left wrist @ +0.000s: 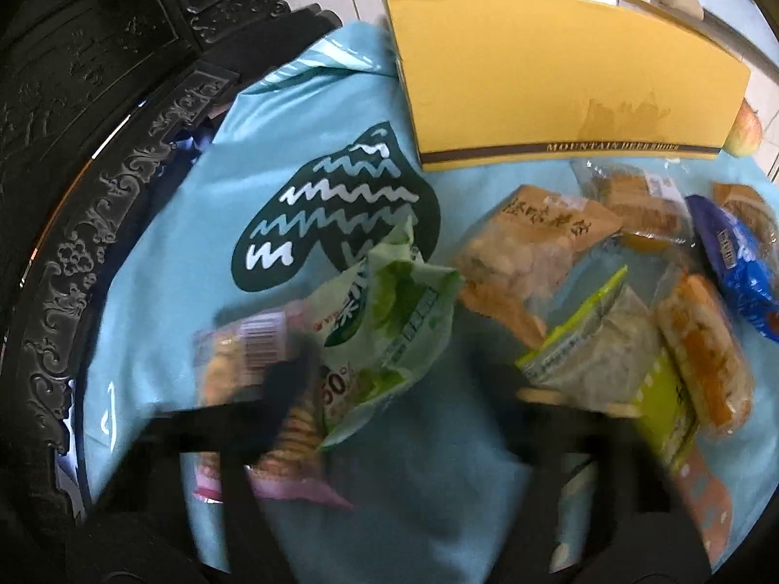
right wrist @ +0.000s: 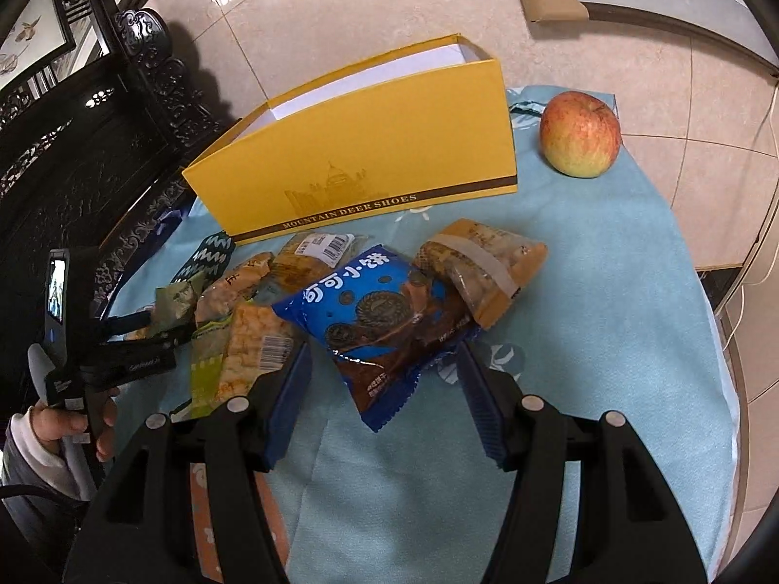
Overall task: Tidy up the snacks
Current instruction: 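Grasp the green-white bag with the left tool while the right tool grasps the blue cookie bag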
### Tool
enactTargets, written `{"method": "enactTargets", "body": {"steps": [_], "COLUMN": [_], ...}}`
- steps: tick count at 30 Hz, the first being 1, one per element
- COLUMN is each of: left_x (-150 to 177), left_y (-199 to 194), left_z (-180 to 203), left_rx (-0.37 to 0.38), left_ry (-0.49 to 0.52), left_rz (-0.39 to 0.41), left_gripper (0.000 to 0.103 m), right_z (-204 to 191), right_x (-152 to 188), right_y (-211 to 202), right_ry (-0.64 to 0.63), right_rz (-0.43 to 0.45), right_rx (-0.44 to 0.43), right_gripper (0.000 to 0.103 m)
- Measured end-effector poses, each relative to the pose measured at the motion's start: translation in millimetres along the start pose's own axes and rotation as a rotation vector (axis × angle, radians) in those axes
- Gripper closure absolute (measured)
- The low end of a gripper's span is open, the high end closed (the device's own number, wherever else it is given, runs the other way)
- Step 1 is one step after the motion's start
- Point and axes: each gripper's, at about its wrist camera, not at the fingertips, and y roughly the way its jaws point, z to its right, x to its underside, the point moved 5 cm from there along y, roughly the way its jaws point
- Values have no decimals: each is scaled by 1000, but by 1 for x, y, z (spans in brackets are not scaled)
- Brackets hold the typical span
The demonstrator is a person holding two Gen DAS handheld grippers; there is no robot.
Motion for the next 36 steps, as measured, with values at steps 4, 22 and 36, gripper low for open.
{"method": "enactTargets", "body": {"steps": [4, 22, 36], "left_x": [2, 30, 24], "left_y": [-7, -65, -61], "left_z": [-3, 12, 24], "left_rx": [-16, 320, 357], "left_ry": [-33, -118, -92], "left_rz": [46, 101, 86], "left_gripper": [78, 79, 79], "right_z": [3, -31, -31], "right_x": [0, -14, -33], "right_y": [2, 68, 98], "right_ry": [5, -419, -516], "right_rz": [-1, -134, -162], "right_rx": [25, 275, 295], "right_gripper": [41, 24, 49]}}
